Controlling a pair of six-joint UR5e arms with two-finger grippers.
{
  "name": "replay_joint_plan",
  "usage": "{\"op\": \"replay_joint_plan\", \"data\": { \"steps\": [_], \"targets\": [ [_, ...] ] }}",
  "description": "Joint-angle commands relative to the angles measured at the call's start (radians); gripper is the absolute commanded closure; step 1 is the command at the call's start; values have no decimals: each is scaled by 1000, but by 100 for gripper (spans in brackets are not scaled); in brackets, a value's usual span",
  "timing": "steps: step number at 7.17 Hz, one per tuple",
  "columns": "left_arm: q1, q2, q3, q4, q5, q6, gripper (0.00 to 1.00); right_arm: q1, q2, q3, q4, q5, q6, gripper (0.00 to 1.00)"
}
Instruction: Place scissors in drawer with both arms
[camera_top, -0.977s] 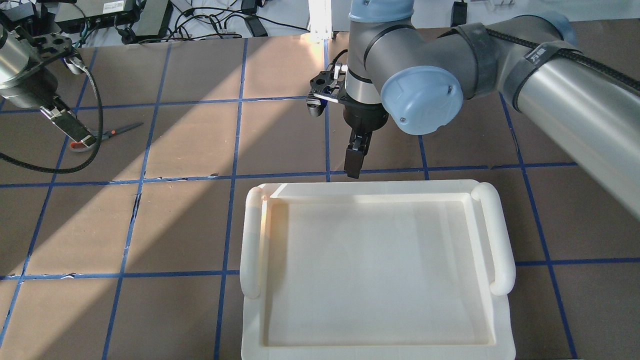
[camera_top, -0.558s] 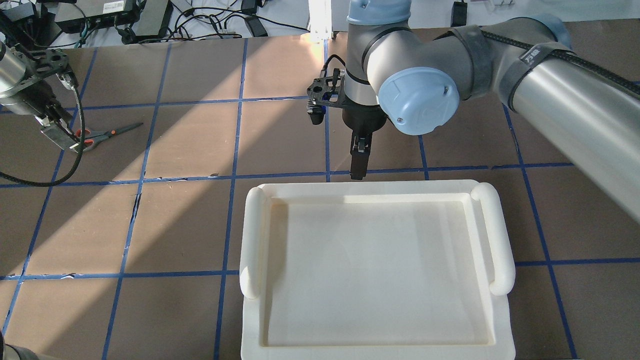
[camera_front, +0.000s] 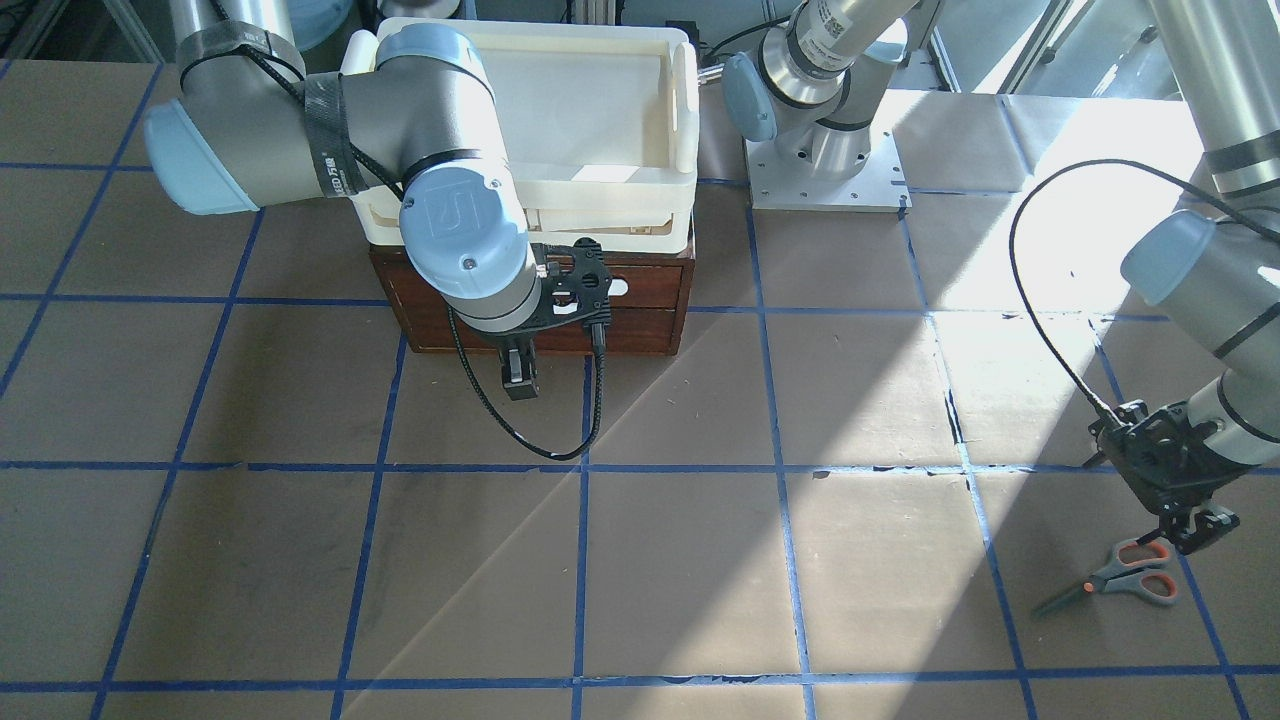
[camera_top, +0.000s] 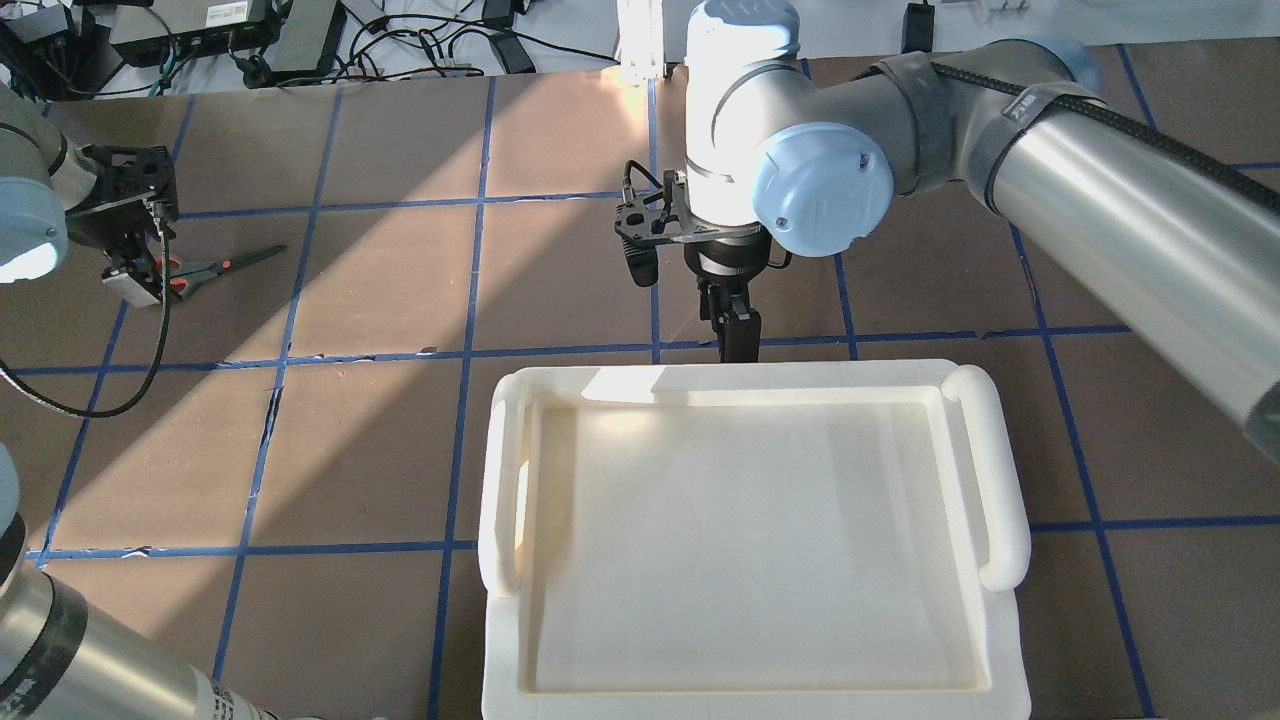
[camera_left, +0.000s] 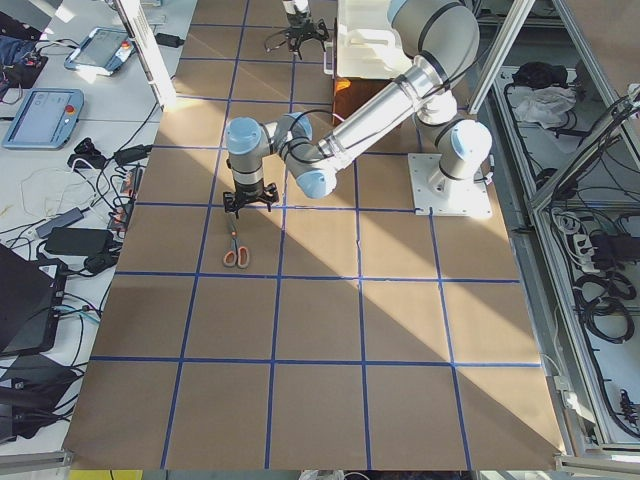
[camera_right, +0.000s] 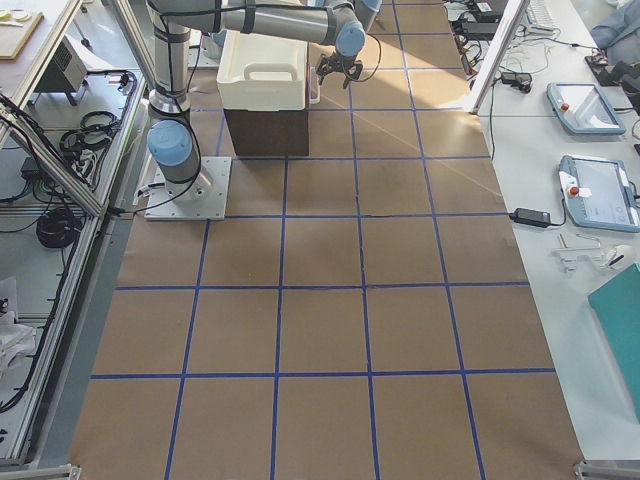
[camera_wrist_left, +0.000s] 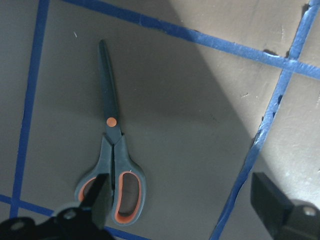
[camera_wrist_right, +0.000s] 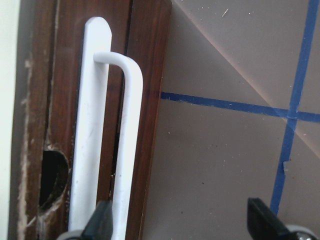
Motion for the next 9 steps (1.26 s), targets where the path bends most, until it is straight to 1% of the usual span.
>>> {"op": "replay_joint_plan", "data": {
  "steps": [1, 3, 5, 7, 8, 9],
  "targets": [
    [20, -72, 22, 65, -6, 81, 0, 0, 41, -48, 56, 11, 6, 5],
    [20, -133, 74, 69, -12, 97, 0, 3, 43, -41, 61, 9, 6, 4],
    [20, -173, 102, 69, -58, 97, 0, 8, 40, -38, 96, 9, 9, 5],
    [20, -207, 126, 69, -61, 95, 2, 9, 42, -35, 105, 9, 9, 5],
    [20, -221, 135, 69, -61, 100, 3, 17, 42, -15, 89, 3, 6, 5],
    [20, -225, 148, 70, -63, 100, 6, 18, 45, -6, 67, 6, 4, 5]
  ]
}}
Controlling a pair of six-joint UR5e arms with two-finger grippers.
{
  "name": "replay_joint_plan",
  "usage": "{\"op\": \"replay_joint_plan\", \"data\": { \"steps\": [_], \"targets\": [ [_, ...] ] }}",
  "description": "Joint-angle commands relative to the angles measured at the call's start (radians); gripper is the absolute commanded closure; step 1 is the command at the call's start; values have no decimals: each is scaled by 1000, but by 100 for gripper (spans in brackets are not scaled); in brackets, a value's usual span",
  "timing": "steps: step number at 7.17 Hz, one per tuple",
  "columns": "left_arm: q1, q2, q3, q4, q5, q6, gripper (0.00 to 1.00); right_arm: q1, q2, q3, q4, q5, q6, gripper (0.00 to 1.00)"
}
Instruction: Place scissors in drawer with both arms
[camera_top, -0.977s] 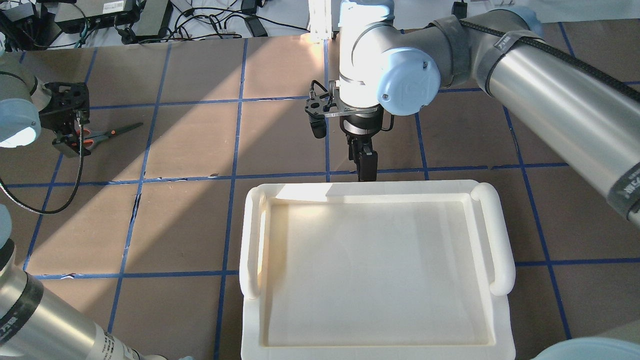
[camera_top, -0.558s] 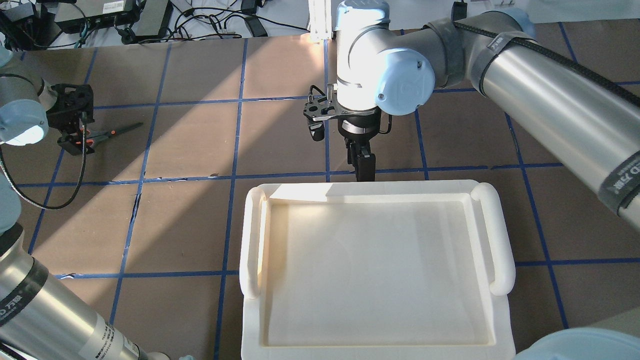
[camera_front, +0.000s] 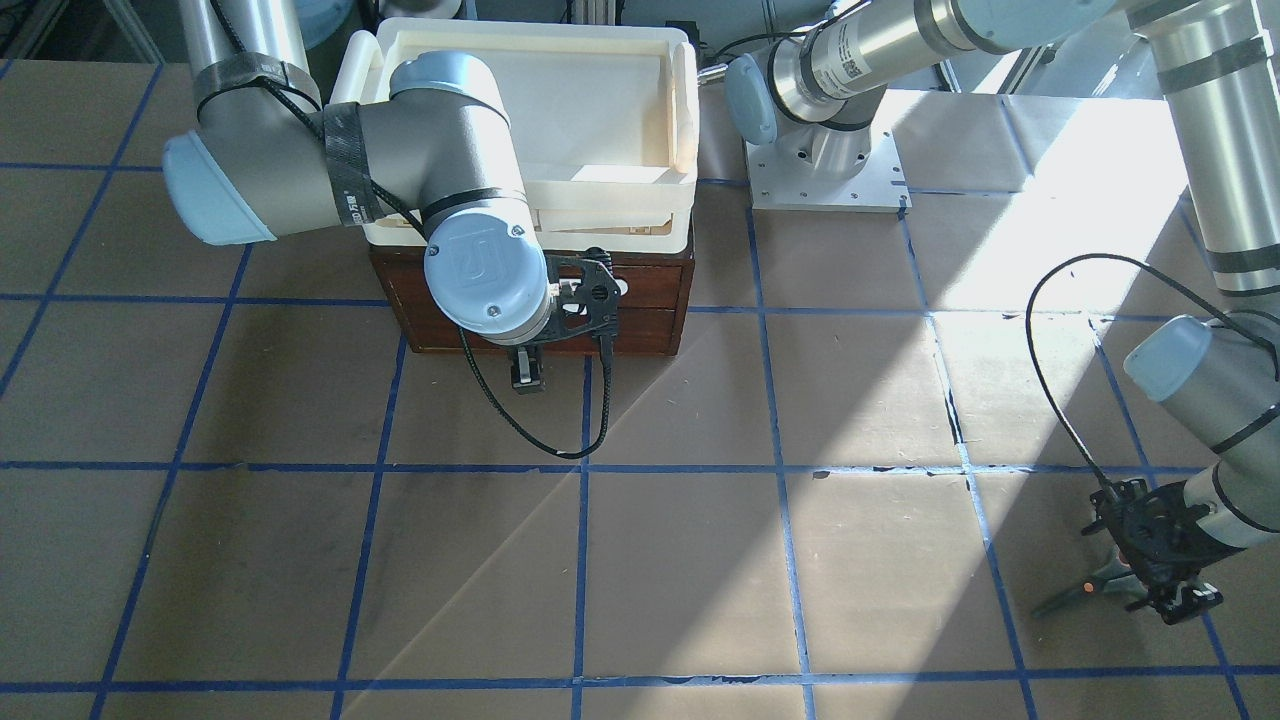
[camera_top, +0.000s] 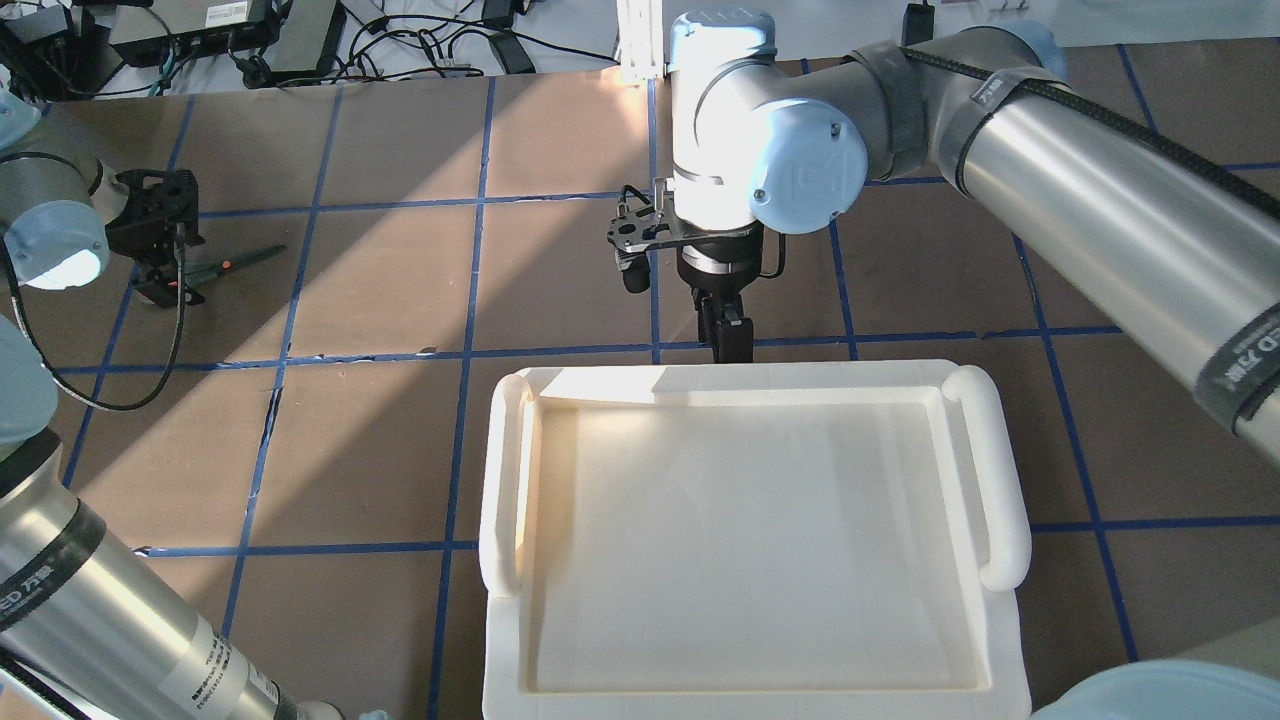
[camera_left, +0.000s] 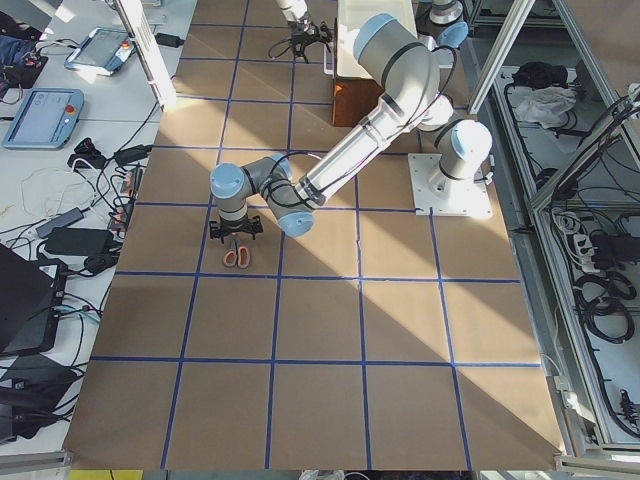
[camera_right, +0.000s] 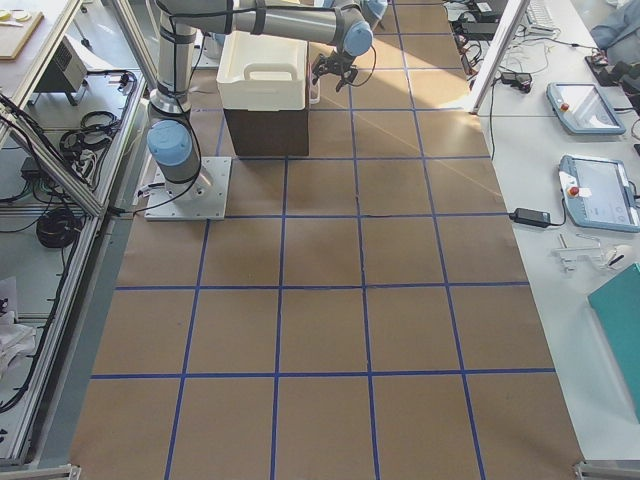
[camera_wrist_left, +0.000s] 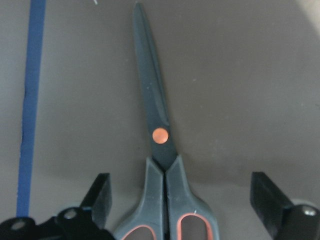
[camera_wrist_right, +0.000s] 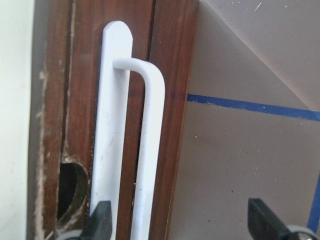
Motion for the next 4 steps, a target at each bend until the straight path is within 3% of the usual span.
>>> {"op": "replay_joint_plan", "data": {
  "steps": [1, 3, 4],
  "targets": [
    [-1, -17, 16, 0, -3, -1, 8, 4, 2, 18, -24, -2, -5, 5],
    [-3, -19, 16, 1, -5, -7, 25, 7, 2, 38, -35, -1, -5, 5],
    [-6, -19, 16, 1, -21, -10, 25, 5, 4, 40, -50, 4, -8, 4]
  ]
}}
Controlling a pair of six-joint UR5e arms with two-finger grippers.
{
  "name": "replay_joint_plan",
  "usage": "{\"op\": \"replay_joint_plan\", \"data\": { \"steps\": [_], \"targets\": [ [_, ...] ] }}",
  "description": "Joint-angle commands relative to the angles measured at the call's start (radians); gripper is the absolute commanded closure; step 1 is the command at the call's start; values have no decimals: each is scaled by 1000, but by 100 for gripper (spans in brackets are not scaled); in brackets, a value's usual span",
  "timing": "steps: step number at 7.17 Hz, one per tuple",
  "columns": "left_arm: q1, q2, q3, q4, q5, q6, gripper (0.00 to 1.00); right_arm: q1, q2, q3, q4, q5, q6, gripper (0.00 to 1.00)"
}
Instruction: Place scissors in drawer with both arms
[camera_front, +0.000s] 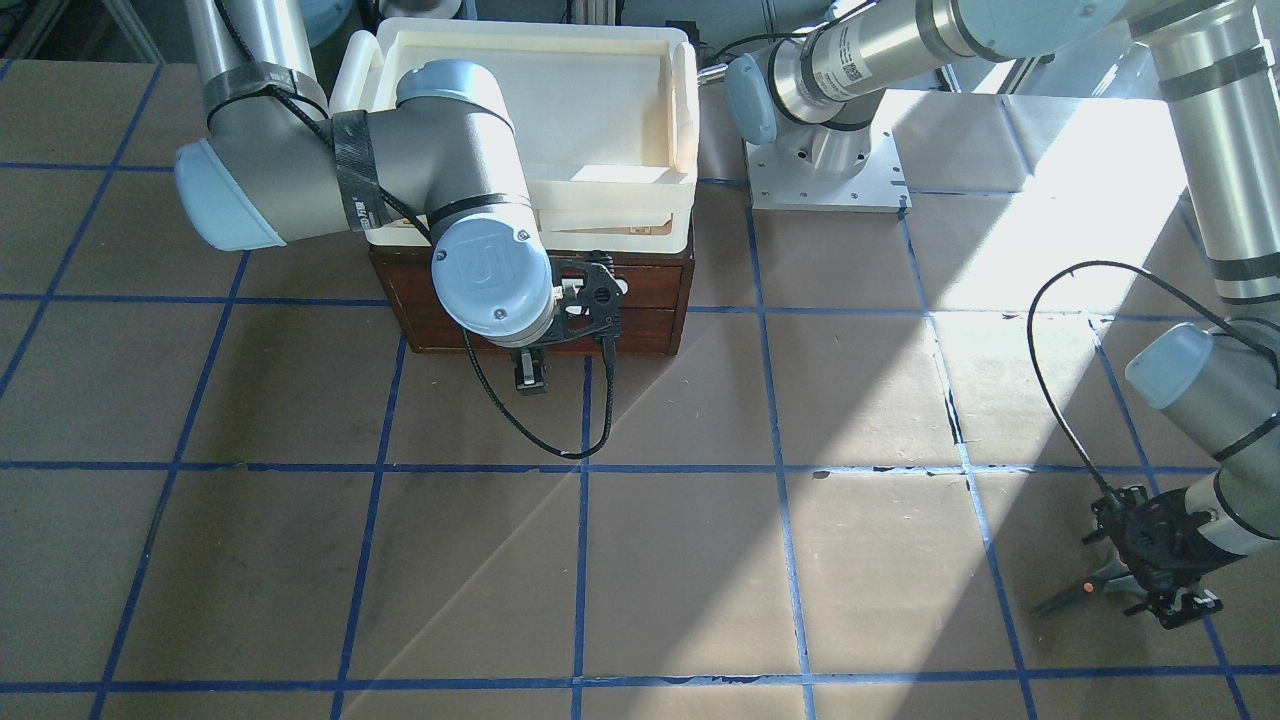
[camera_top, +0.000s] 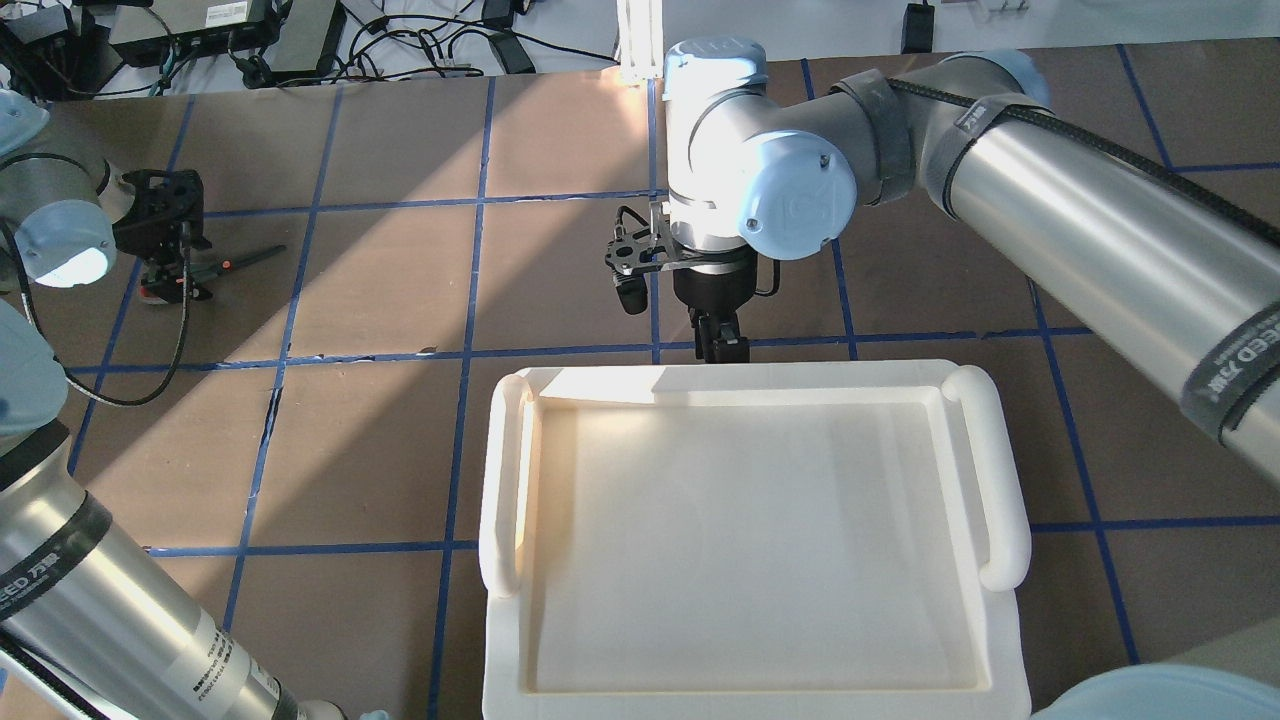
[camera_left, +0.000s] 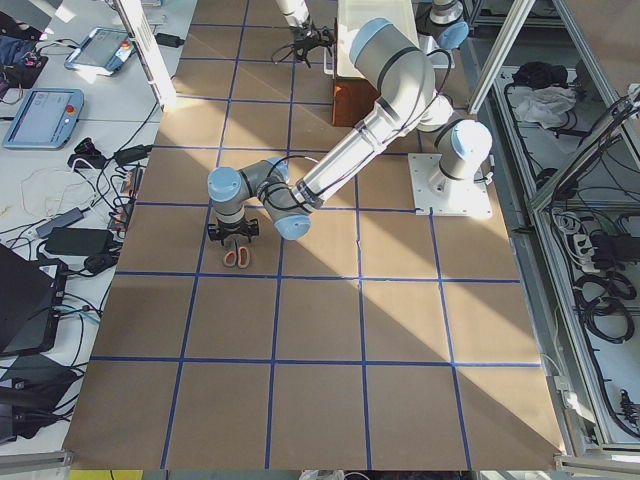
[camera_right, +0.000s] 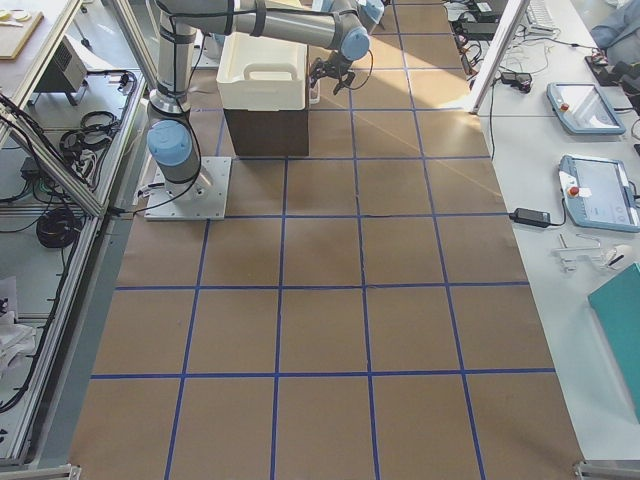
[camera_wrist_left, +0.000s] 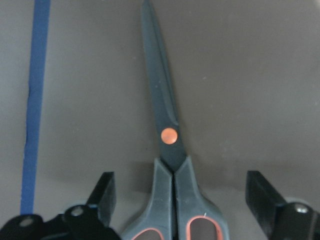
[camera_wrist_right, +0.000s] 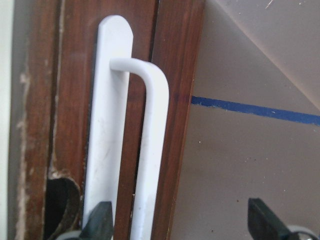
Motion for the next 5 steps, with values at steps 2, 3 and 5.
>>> {"op": "replay_joint_plan", "data": {
  "steps": [2, 3, 5],
  "targets": [
    [-6, -2, 1, 0, -23, -2, 25, 1, 4, 7, -20, 1, -11, 4],
    [-6, -1, 1, -1, -21, -2, 28, 0, 10, 7, -27, 0, -11, 3],
    [-6, -1, 2, 0, -15, 4, 28, 1, 27, 11, -67, -1, -6, 2]
  ]
}}
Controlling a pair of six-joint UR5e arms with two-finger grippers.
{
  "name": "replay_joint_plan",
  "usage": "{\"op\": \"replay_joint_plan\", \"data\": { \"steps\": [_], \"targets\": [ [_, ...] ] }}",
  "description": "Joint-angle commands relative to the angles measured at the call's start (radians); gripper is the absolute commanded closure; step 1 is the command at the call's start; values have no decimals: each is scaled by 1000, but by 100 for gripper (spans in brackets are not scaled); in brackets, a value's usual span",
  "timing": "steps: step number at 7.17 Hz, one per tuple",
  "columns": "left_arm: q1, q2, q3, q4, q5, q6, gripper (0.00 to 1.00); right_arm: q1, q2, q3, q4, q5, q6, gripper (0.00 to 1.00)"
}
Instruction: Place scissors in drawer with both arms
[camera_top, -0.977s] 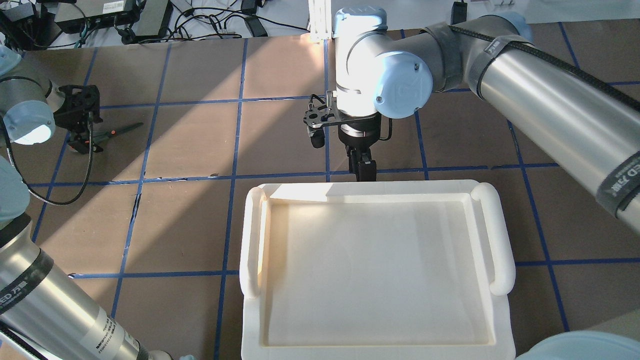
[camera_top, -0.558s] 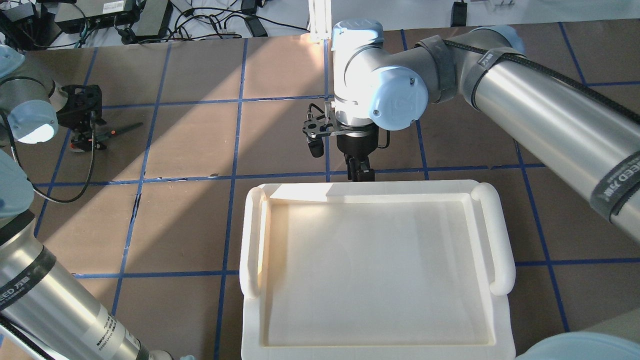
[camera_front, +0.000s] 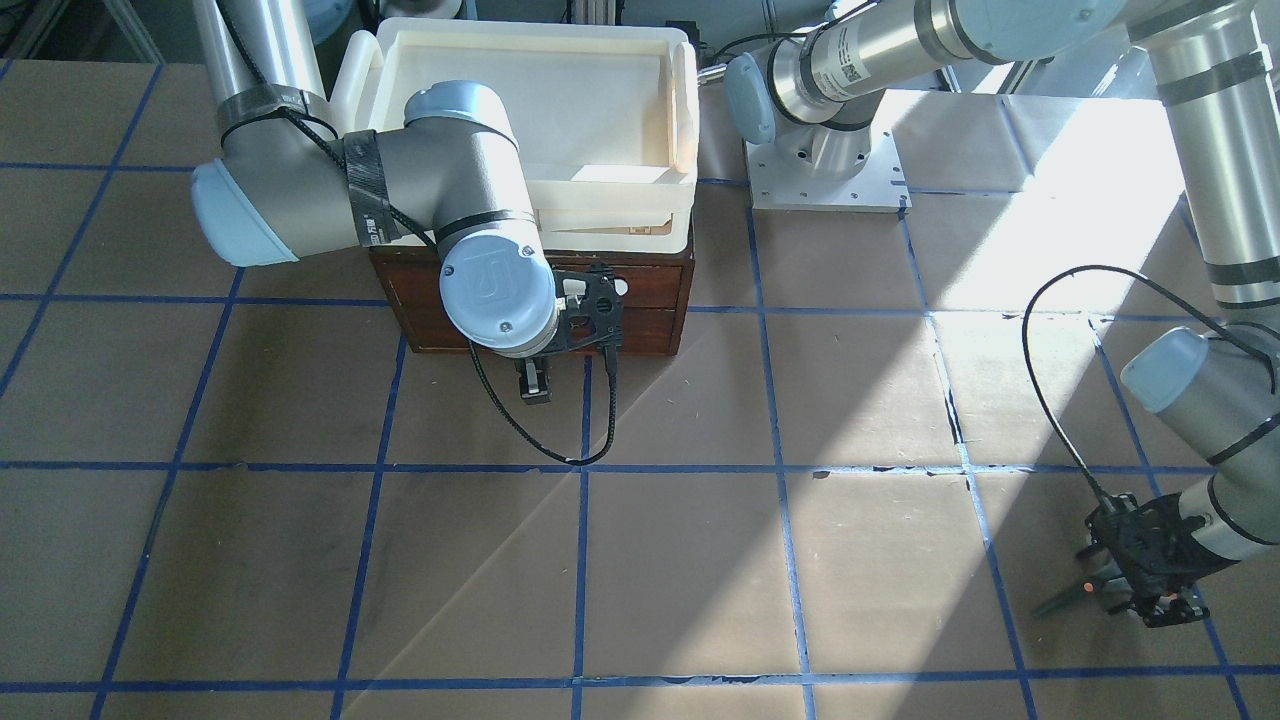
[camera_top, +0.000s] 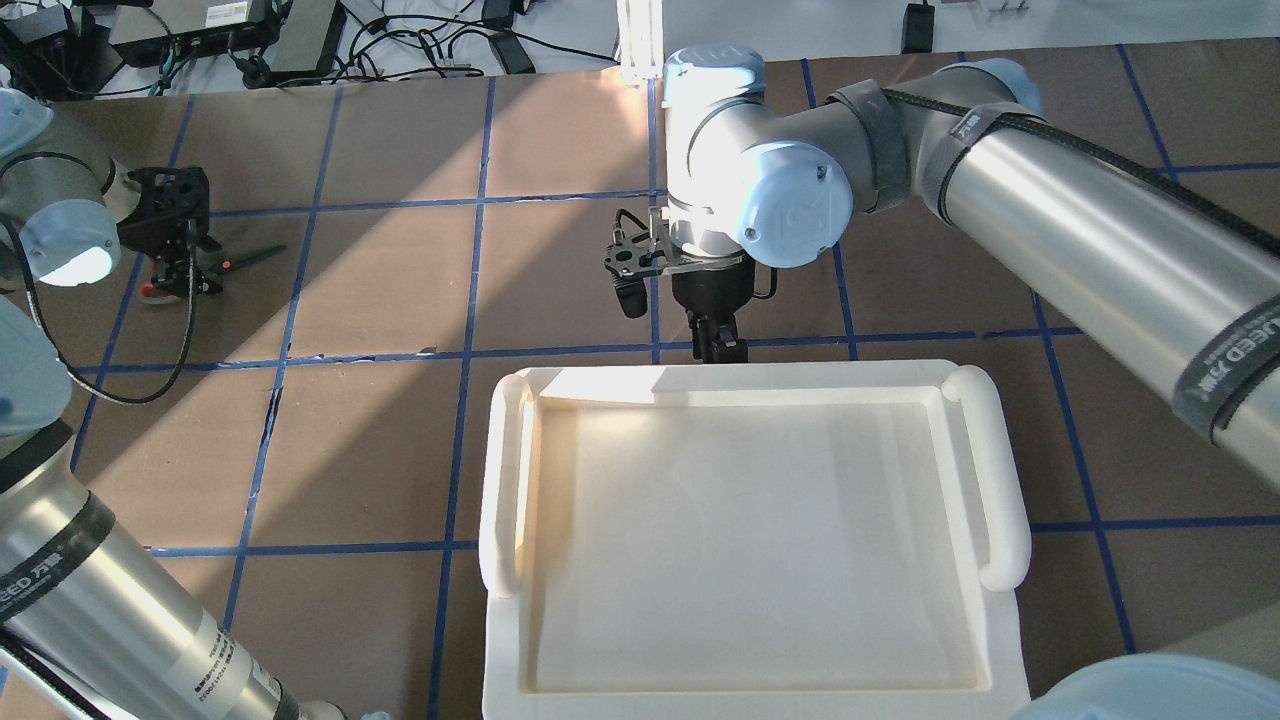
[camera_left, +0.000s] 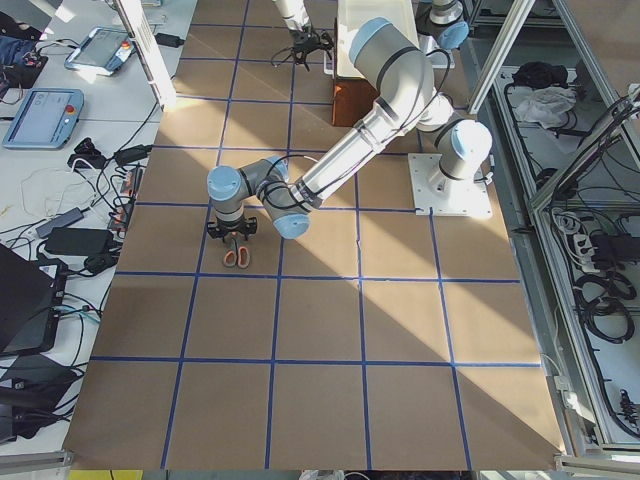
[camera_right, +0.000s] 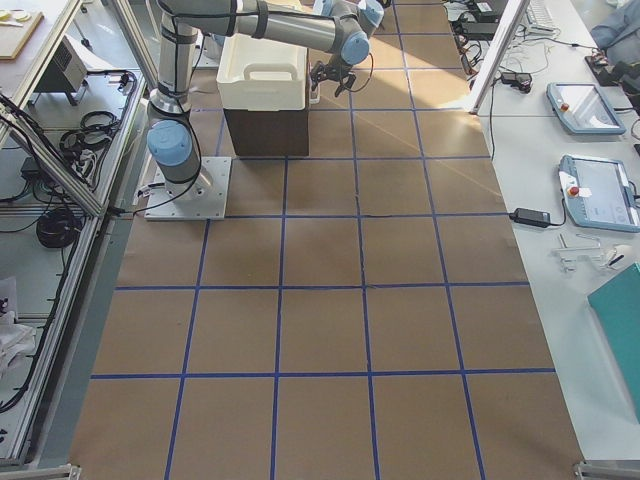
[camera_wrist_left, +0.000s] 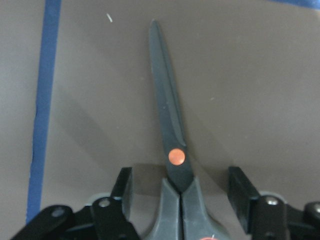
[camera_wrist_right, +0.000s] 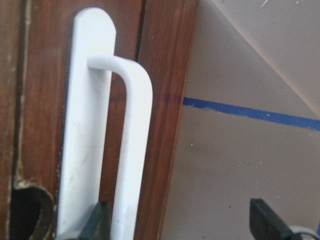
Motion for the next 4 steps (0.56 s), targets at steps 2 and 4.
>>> {"op": "replay_joint_plan", "data": {
  "steps": [2, 4],
  "targets": [
    [0, 0, 2, 0, 7, 10, 37, 1, 7, 1, -38, -1, 0, 2],
    [0, 0, 2, -1, 9, 12, 77, -1, 7, -12, -49, -10, -3, 2]
  ]
}}
